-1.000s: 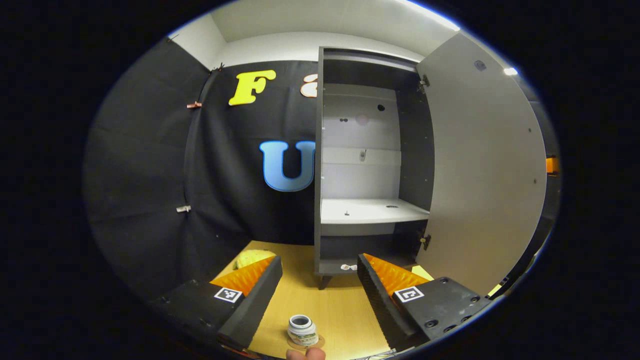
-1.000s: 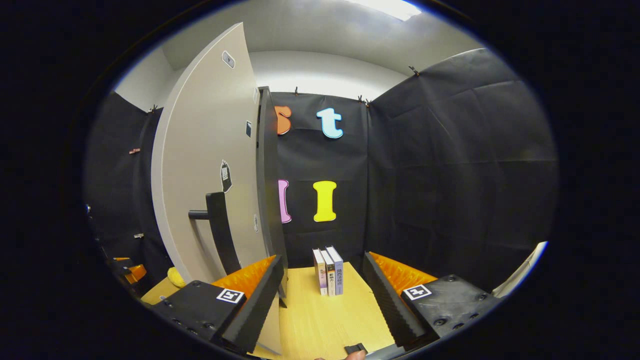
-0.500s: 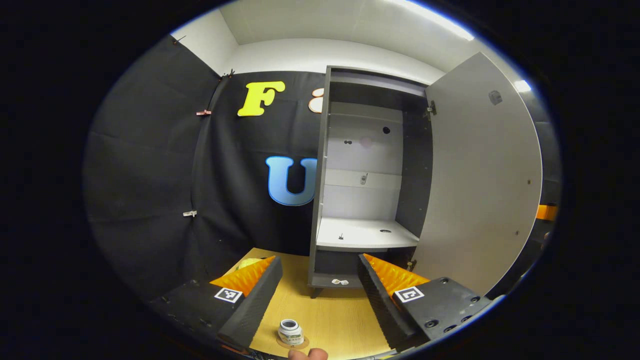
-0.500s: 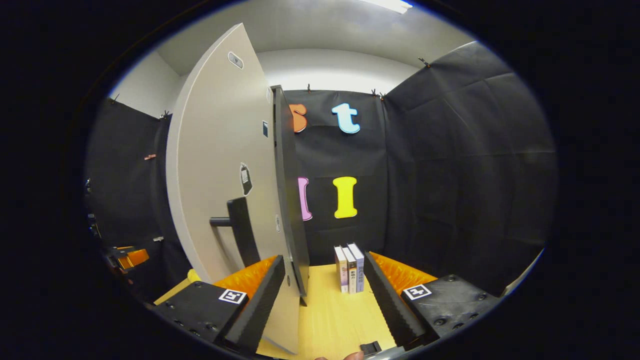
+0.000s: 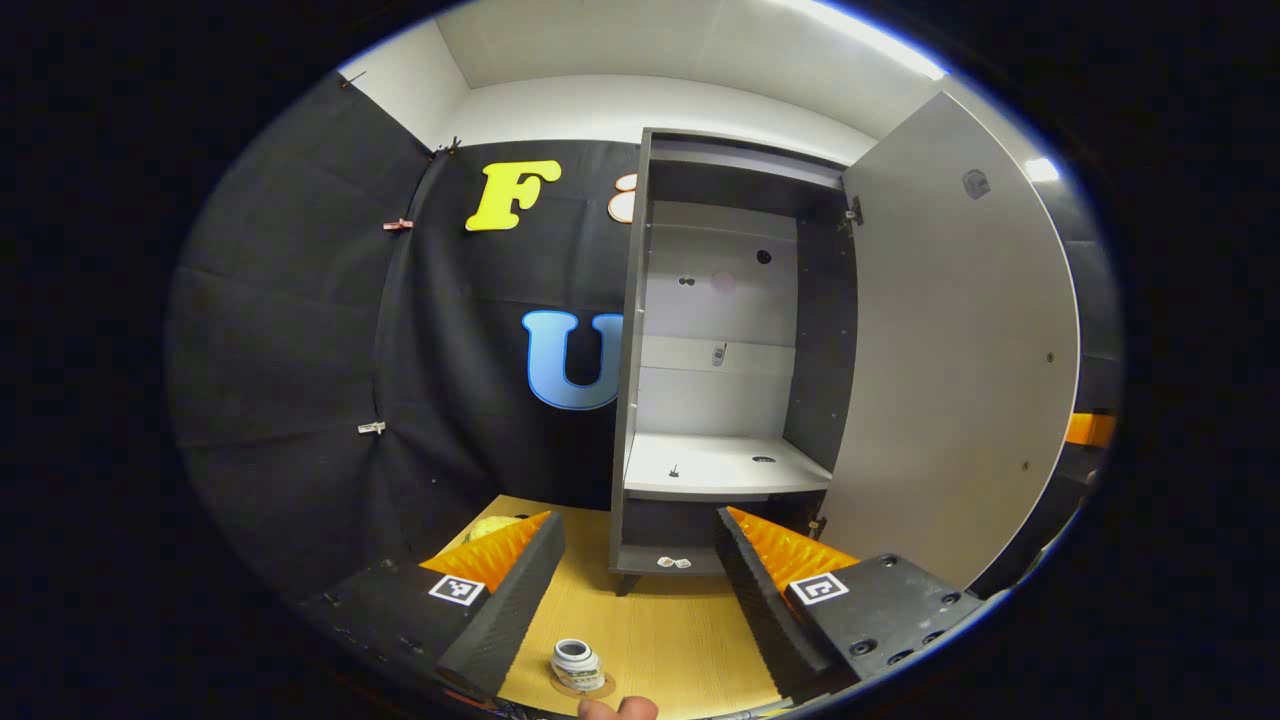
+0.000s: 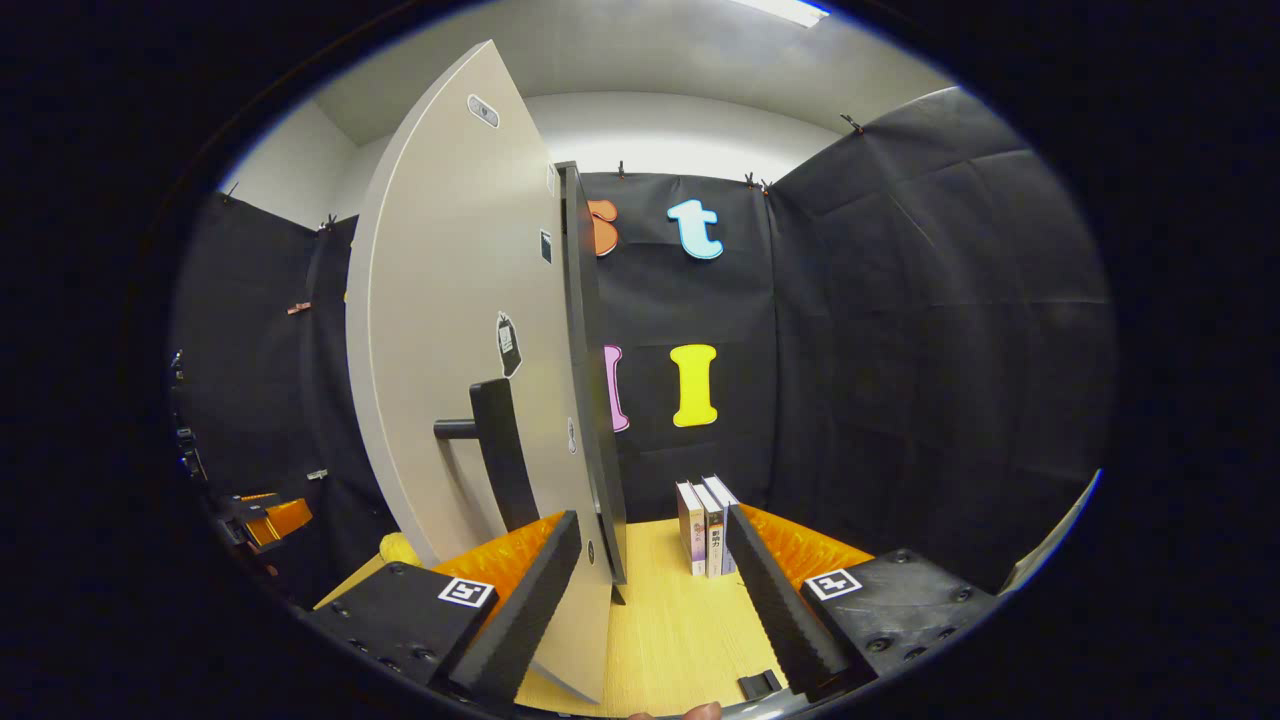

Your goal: Open the cabinet door with the right hand, grasp the bottle in the cabinet with the left hand and place it on the coaster, then close the cabinet door with the right hand.

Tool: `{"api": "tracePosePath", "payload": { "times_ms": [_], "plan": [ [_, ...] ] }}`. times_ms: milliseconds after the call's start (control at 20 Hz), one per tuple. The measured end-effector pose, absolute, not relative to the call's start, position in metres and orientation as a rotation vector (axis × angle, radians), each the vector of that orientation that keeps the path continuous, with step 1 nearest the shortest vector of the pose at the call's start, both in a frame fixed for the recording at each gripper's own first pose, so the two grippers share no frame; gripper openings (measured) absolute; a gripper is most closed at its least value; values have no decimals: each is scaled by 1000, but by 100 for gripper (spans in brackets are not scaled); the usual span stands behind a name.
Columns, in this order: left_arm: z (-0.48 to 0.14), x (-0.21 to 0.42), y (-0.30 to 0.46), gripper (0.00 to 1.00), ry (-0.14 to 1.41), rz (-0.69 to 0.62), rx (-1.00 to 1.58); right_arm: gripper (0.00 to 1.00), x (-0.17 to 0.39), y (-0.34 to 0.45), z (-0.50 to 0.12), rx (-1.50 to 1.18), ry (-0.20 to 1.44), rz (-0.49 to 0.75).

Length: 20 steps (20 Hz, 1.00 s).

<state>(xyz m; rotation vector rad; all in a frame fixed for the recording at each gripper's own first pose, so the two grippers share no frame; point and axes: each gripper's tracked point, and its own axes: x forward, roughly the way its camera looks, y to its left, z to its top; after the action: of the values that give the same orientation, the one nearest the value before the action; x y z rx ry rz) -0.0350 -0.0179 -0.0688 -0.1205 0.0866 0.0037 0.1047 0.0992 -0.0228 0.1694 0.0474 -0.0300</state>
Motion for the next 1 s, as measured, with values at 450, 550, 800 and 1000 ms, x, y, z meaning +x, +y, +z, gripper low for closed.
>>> {"api": "tracePosePath", "payload": {
  "times_ms": [450,550,800,1000],
  "plan": [
    [-68,-30,-2,95,74,-14,-125,97,105,171,-20,180,49,24],
    [-69,-30,5,95,75,-9,-123,97,108,190,-20,184,49,36],
    [-69,-32,19,92,62,2,-110,97,122,236,-19,178,48,80],
    [-69,-34,28,95,59,10,-108,97,141,266,-21,159,45,99]
  ]
}}
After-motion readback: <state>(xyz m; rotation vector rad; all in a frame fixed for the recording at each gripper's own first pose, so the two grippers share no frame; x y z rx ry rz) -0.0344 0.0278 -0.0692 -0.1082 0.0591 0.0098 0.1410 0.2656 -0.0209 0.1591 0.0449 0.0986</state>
